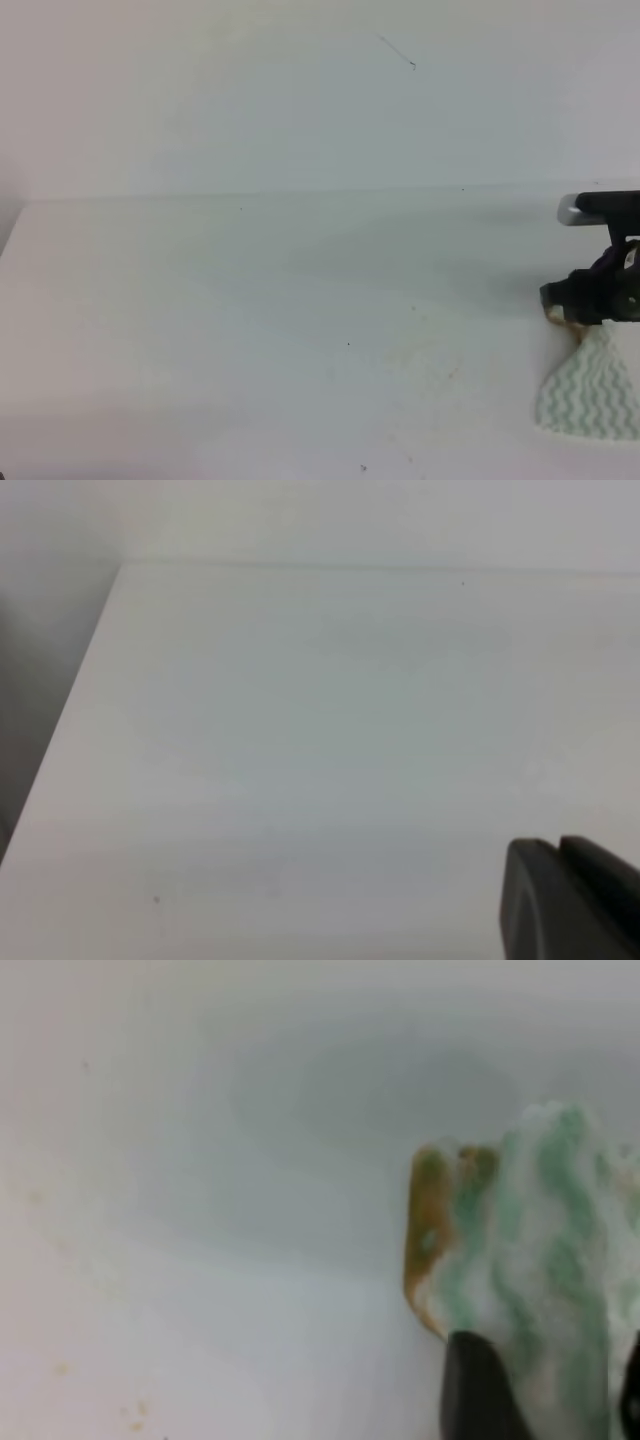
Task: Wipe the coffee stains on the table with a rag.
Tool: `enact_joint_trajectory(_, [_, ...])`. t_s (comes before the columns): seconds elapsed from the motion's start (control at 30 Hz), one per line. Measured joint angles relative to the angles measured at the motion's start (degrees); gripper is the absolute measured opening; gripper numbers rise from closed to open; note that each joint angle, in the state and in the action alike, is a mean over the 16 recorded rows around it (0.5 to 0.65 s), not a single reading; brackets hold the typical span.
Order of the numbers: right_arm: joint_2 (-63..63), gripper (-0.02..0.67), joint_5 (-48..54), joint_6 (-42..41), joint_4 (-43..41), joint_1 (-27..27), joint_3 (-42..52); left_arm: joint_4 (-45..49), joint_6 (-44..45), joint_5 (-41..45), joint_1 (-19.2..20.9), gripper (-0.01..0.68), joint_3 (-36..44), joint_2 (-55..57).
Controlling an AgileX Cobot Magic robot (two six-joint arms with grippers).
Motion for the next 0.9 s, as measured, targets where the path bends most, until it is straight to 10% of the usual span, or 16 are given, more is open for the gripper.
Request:
enact_joint_trajectory(0.3, [-6.4,0.346,0.6,-1.4,0.3,0.7,-0.4,0.0,0.0,0.0,0.0,-0.001,0.0,0.0])
enact_joint_trajectory(0.9, [-47.3,0.009,18.2,-6.1,1.2,1.6,3.3,0.0,0.0,0.0,0.0,-0.001,0.0,0.0])
